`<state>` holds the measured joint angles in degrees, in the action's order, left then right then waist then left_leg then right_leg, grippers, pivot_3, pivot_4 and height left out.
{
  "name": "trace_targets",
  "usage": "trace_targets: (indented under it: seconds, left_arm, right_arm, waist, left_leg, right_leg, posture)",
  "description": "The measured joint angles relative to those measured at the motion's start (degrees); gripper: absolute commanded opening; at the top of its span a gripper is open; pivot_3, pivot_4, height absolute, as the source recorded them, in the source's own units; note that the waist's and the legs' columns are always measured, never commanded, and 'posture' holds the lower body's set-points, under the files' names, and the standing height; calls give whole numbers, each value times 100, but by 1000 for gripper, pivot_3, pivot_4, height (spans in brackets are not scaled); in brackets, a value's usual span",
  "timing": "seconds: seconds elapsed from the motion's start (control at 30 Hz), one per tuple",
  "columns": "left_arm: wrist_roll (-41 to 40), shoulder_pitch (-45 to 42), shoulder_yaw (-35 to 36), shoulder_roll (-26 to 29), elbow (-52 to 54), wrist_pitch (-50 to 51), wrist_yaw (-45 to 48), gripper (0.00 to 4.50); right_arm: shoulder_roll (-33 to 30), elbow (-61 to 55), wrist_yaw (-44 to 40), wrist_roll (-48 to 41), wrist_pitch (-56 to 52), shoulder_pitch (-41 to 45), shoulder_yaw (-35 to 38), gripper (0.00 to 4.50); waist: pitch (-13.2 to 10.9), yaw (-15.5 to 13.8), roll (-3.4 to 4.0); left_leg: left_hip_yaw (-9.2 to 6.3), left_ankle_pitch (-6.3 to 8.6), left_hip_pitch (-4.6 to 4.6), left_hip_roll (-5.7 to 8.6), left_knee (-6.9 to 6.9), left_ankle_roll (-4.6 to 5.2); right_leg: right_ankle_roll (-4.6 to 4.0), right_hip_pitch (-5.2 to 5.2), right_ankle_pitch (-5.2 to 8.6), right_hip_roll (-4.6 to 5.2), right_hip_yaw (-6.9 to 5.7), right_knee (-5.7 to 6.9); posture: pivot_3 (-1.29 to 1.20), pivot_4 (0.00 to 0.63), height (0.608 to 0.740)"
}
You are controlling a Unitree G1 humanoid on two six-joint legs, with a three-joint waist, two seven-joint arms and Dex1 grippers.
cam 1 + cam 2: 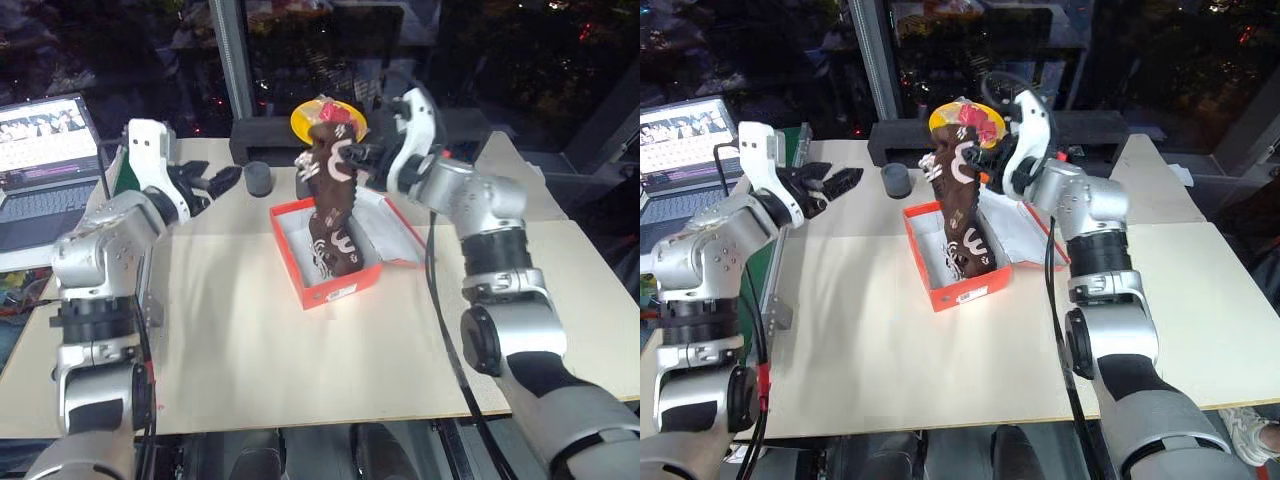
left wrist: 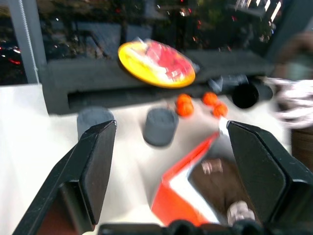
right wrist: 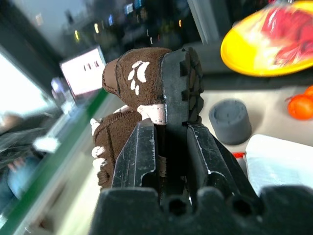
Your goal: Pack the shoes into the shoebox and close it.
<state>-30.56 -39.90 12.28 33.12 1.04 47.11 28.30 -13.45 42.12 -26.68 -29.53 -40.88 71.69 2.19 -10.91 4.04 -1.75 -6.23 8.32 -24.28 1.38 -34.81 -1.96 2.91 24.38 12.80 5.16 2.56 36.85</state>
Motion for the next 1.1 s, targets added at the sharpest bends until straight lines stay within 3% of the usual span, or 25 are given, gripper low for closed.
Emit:
trace_targets:
  seconds: [0.37, 0.57, 0.87, 1.03, 1.1]
  left_arm:
    - [-116, 1013, 129, -158, 1176, 329, -536, 3865]
    - [-130, 1022, 196, -188, 1374, 414, -690, 3865]
    - [-104, 1019, 62, -323, 1374, 409, -728, 3865]
    - [-94, 1042, -114, -335, 1374, 404, -688, 3865]
    - [-90, 1048, -136, -367, 1374, 397, -689, 3865]
  right_arm:
    - [184, 1923, -1314, 1198, 860, -27, -431, 340]
    - [318, 2145, -1669, 1626, 1172, 15, -512, 340]
    - [550, 2647, -1934, 2805, 1949, 240, -1286, 340]
    - [553, 2694, -1899, 3385, 2479, 223, -1698, 340]
    - [554, 2697, -1909, 3690, 2751, 186, -1940, 340]
  waist:
    - [-1, -11, 1]
    - [0, 2, 1]
    - [2, -21, -1]
    - [13, -47, -1]
    - [17, -60, 0]
  left_leg:
    - [-2, 0, 1, 0, -4, -1]
    - [-2, 0, 12, 0, -6, -1]
    - [-2, 1, 25, 1, -6, -2]
    - [-2, 1, 62, 3, -4, -3]
    - [-2, 4, 115, 2, 4, -7]
  right_leg:
    - [-1, 0, -1, -1, -2, 5]
    - [-1, -8, 0, -2, -2, 9]
    - [0, -24, 0, 0, -3, 9]
    - [2, -59, 2, 1, -3, 9]
    - [9, -117, 8, 1, -7, -9]
  posture:
    - [0, 150, 740]
    - [0, 150, 740]
    - [0, 150, 740]
    - [0, 150, 740]
    - [0, 150, 740]
